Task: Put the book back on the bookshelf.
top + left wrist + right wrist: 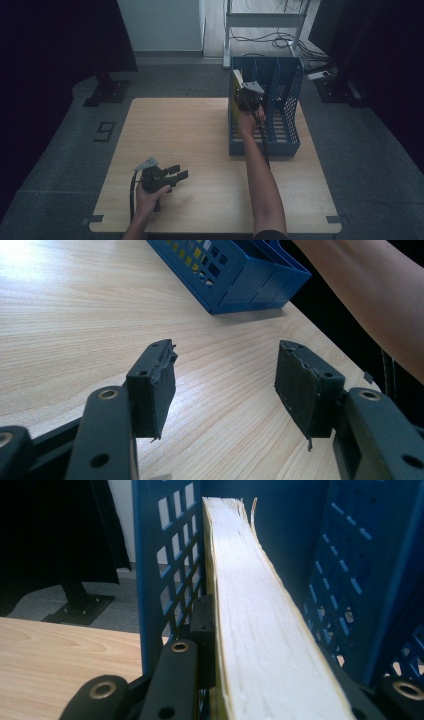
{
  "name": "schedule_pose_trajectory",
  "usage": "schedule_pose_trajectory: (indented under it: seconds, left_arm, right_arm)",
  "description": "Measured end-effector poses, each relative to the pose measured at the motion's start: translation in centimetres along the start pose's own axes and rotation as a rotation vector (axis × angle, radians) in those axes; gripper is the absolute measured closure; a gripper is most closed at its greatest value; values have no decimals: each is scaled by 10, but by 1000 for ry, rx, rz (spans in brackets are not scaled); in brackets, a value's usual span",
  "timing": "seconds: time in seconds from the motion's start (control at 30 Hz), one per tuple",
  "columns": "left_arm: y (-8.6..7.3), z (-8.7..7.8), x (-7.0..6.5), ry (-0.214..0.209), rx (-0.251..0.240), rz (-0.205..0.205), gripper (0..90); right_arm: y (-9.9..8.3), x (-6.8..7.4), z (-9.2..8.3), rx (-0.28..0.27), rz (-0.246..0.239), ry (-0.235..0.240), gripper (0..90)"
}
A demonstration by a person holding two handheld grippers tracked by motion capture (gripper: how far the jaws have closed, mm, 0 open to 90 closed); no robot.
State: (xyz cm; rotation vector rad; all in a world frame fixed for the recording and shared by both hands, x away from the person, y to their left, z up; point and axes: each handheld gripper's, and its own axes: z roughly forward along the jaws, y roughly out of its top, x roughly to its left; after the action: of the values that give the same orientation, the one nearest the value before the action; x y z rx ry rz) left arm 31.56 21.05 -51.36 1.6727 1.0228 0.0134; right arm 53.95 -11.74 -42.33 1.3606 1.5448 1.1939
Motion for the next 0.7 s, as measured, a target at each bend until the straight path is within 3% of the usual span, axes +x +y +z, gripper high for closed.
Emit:
schedule_pose_trajectory:
  seconds: [0.37,0.7]
  left_arm:
    - [-1,3,-2,-3,11,7,409]
    - [-2,6,-3,-4,20,14,408]
  right_arm:
    - [1,0,-10,-31,-26,48,682]
    - [0,-4,-19,-26,-50,62,622]
